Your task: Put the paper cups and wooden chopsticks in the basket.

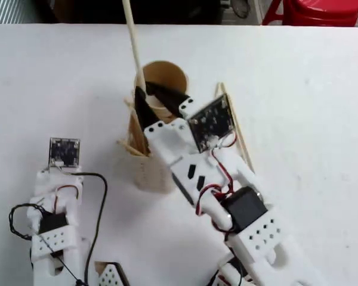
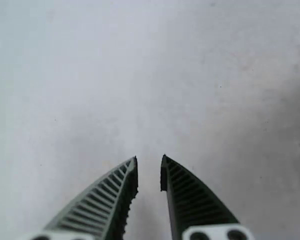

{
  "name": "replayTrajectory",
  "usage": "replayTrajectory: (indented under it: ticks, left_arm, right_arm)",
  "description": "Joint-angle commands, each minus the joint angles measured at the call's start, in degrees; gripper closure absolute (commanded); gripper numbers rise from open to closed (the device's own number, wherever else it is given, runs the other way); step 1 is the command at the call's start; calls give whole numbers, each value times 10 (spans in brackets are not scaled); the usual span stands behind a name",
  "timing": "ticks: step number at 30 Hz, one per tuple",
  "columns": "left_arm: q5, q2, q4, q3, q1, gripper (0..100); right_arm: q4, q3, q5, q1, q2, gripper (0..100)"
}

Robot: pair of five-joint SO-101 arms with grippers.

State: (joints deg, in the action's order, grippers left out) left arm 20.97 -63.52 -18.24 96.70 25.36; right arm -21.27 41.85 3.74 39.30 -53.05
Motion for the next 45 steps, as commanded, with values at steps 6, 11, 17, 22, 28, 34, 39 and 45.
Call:
replayTrajectory:
  ticks: [6,11,17,22,28,34,39,45]
  left_arm:
    - [7,-9,-1,-1,5,902]
    - [7,-9,-1,-1,5,902]
    - [7,-9,-1,-1,5,902]
    - [7,-9,-1,-1,5,902]
    - [7,-9,-1,-1,5,902]
    - [7,-9,-1,-1,5,902]
    - [7,-9,-1,-1,5,902]
    - [7,-9,-1,-1,5,902]
  right_arm:
    - [-60,-5,-3,-1,-27,823]
    - [-189,-16,13,-91,-102,872]
    - [-382,-22,191,-259,-178,854]
    - [-373,37,283,-387,-133,854]
    - [-297,114,404,-449,55,857]
    - [-234,55,407,-480,280,854]
    - [-233,-43,405,-479,439,854]
    - [-233,-129,405,-478,558,854]
